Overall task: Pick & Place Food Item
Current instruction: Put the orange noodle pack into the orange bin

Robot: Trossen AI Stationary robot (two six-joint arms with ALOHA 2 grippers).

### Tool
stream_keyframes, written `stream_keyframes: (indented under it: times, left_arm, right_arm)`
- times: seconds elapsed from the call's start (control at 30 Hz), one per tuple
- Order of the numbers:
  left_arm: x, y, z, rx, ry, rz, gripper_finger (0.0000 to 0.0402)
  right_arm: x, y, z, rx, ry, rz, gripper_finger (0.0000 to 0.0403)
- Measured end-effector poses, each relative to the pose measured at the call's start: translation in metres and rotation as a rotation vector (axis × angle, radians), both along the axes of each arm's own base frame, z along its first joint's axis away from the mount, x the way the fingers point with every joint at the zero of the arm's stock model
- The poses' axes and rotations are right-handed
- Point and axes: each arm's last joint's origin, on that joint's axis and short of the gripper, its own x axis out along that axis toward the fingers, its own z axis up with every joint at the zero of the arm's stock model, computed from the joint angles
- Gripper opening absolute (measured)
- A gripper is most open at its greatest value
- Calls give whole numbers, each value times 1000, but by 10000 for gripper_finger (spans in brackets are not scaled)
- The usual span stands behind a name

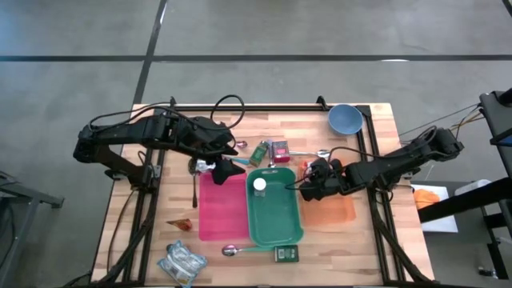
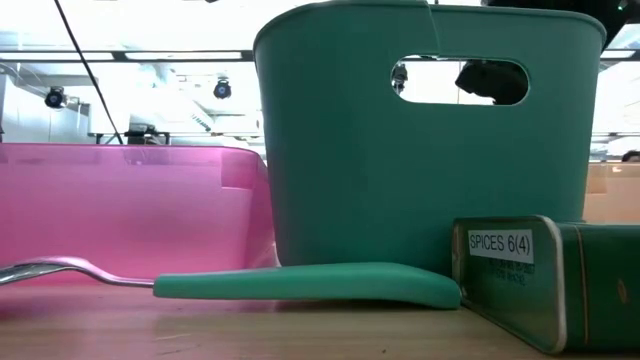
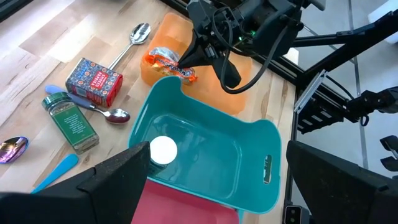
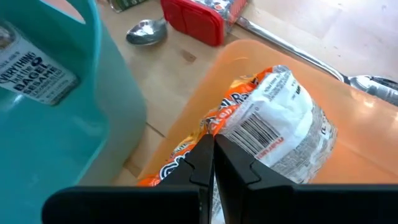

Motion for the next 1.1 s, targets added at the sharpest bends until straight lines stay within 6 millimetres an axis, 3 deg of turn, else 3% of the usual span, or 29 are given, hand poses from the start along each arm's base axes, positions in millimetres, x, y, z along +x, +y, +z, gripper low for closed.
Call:
stream_keyframes:
  times: [0.43, 1.1]
  left_arm:
    - [0, 0, 0, 0, 1, 0, 380]
    - [0, 0, 0, -6, 1, 4, 380]
  right_arm:
    - [4, 1, 2, -17, -32, 56, 8]
    - [14, 4, -28, -36, 118, 197, 8]
